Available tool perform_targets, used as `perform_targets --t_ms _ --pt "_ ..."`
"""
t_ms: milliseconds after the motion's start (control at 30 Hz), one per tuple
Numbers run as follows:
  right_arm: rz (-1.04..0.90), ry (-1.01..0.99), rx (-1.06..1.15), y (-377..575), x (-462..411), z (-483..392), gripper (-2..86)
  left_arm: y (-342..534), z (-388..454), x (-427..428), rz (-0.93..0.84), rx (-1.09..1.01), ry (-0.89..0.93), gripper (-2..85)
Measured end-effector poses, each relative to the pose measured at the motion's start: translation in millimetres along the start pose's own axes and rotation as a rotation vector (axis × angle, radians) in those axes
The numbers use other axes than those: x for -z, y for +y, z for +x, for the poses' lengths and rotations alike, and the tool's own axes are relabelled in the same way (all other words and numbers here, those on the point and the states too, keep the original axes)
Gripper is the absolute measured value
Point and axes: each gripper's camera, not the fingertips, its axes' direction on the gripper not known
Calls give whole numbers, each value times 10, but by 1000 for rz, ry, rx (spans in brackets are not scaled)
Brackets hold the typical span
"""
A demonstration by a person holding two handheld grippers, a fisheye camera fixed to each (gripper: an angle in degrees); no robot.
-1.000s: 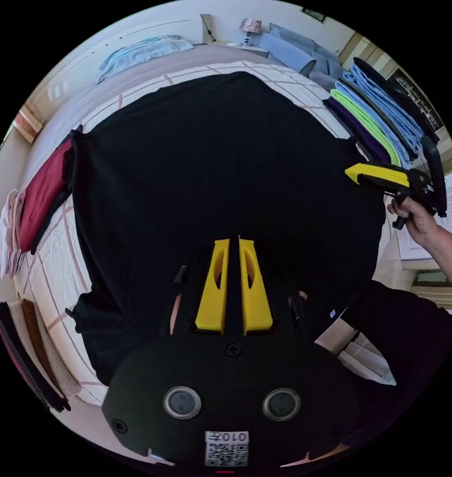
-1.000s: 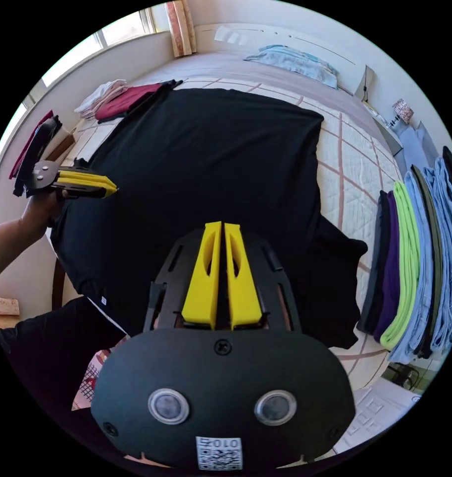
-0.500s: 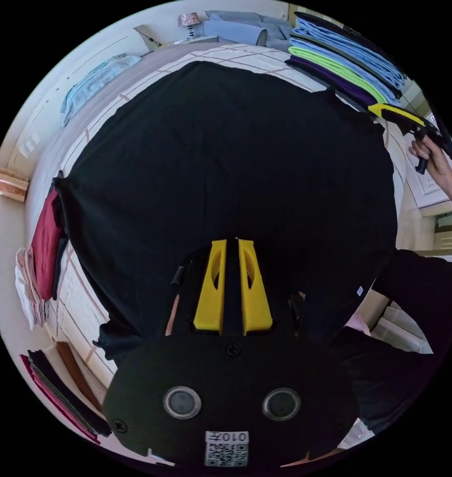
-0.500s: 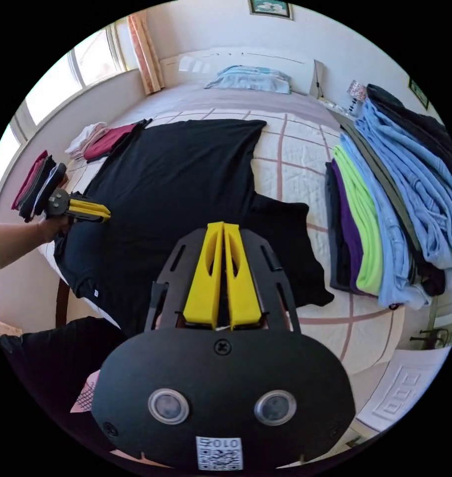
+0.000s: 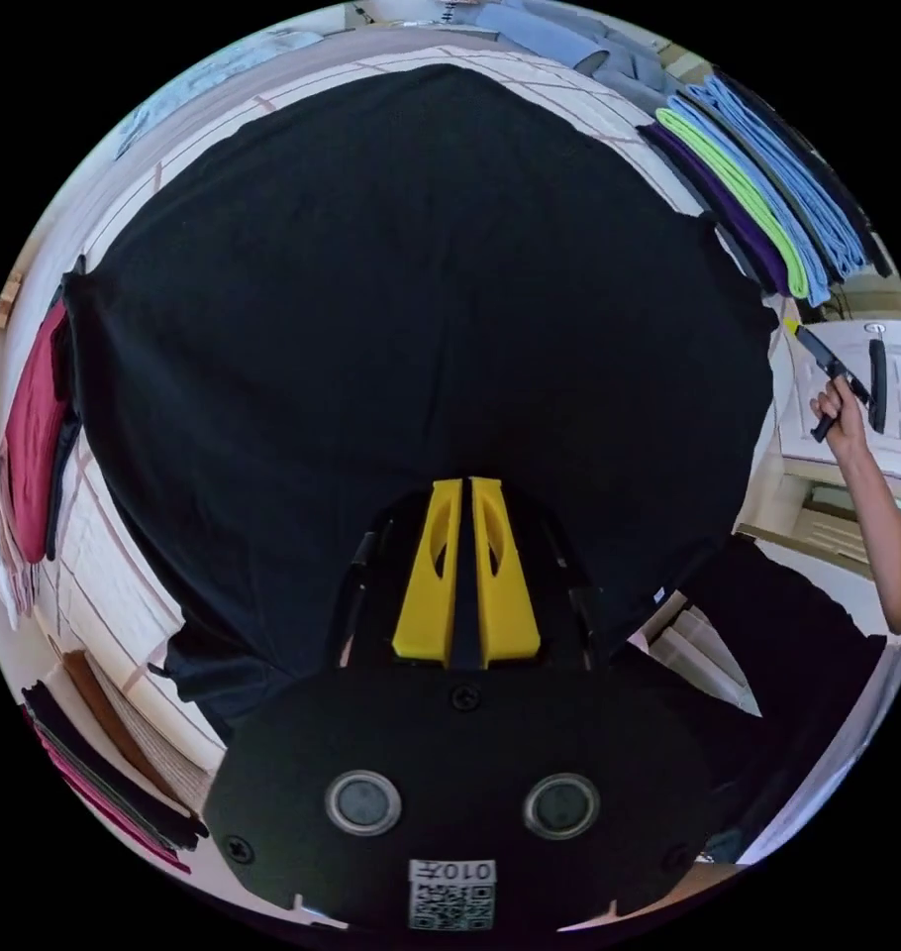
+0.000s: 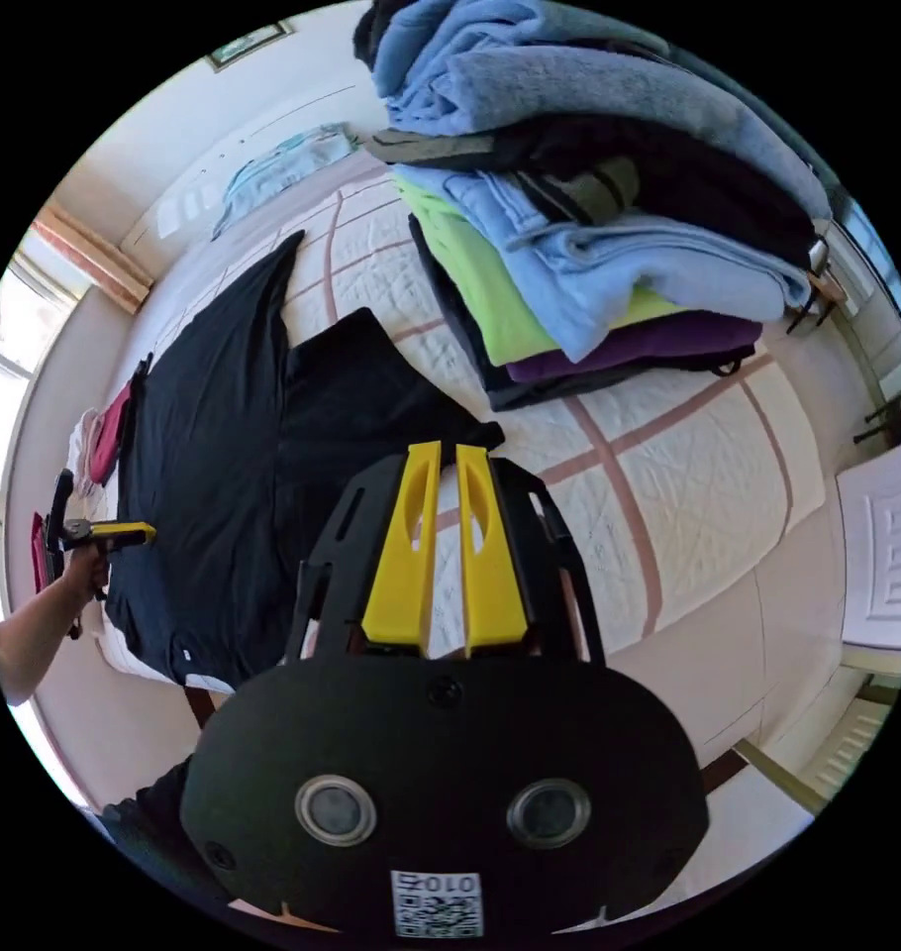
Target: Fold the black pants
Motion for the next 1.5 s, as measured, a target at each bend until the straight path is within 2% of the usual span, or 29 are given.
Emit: perform_targets --t_ms 67,100,167,233,333,400,467,567,633,700,867,900,1000,1100,1167,1233,1333,1433,1500 --pt "15 -32 -106 54 -45 194 81 -212 -51 27 -51 41 62 10" --pt "36 -57 -172 96 -54 319 94 -260 -10 98 -3 25 59 10" --pt "62 -104 -249 153 -73 490 106 -473 242 517 326 -37 82 20" --pt "86 -146 -272 191 -112 602 113 -814 486 658 418 -107 113 33" --pt "85 -173 -265 196 -218 687 116 -1557 980 605 442 -301 196 50" --pt "86 -177 -271 197 -282 739 111 -2005 1297 475 408 -416 244 60" --pt "91 -192 -296 212 -321 789 104 -2505 1682 221 314 -517 214 71" --pt "86 -270 -316 214 -397 818 86 -2932 1967 -111 200 -553 202 73" --pt "63 -251 -303 199 -448 783 73 -3078 2082 -285 134 -579 196 65" --pt "59 -236 -292 184 -478 770 54 -3165 2160 -398 92 -618 269 55" --pt "56 -260 -289 174 -504 779 42 -3320 2092 -623 8 -649 603 63" --pt "50 -242 -280 171 -508 744 42 -3325 2080 -631 7 -650 611 67" --pt "50 -208 -264 164 -506 637 42 -3287 2114 -624 14 -687 486 82" --pt "55 -199 -268 155 -503 545 41 -3210 2207 -717 -43 -732 378 59" --pt "57 -191 -265 146 -481 482 40 -3135 2192 -756 -5 -679 213 26" --pt "71 -180 -251 135 -411 399 40 -3064 2121 -710 62 -677 261 14" --pt "183 -258 -168 128 -81 157 39 -2901 1907 -613 113 -715 394 6" --pt "238 -234 160 92 359 -498 38 -2619 1503 -460 208 -799 536 3" --pt "191 -228 463 143 495 -1181 38 -2438 1211 -417 238 -837 588 1"
